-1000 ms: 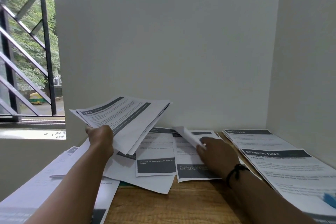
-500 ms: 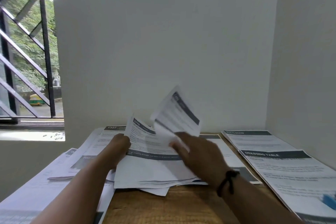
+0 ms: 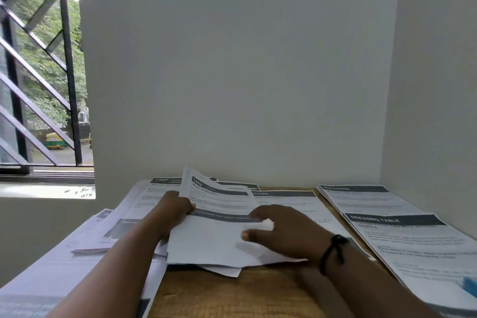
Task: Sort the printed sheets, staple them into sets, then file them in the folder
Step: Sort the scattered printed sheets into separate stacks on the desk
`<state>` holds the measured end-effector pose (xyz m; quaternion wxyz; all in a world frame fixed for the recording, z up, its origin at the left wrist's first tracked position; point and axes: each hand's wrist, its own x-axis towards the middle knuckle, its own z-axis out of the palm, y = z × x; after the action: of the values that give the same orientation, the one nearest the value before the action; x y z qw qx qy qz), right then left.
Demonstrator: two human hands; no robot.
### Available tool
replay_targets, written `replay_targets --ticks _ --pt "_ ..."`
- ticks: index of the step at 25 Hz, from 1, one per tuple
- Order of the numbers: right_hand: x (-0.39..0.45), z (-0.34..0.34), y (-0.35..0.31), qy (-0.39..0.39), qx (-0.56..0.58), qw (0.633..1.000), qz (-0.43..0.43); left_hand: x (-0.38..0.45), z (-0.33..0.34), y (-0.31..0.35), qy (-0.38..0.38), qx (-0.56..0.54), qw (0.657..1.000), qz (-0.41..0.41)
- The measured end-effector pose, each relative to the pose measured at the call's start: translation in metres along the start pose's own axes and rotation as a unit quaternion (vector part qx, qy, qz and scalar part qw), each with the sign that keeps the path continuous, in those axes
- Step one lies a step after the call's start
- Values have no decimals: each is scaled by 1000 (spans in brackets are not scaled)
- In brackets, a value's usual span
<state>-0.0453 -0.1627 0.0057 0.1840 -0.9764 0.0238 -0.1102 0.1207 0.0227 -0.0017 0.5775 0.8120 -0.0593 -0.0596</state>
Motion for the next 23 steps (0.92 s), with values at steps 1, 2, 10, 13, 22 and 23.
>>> replay_targets --ticks 1,2,10,13,22,23 --pt "0 -7 10 -37 -31 999 17 -2 -2 3 22 -18 1000 9" --pt "-1 -12 18 -91 -53 993 44 -3 -5 4 48 -52 997 17" --pt "1 -20 33 -107 -71 987 94 0 -33 11 239 -355 902 -54" --pt "6 -23 39 38 -87 992 82 2 -34 9 226 -354 905 -62" --pt "5 -30 28 445 54 893 46 3 4 12 46 -65 996 -44" --pt "5 -23 23 399 19 916 20 6 12 11 29 -43 998 -45"
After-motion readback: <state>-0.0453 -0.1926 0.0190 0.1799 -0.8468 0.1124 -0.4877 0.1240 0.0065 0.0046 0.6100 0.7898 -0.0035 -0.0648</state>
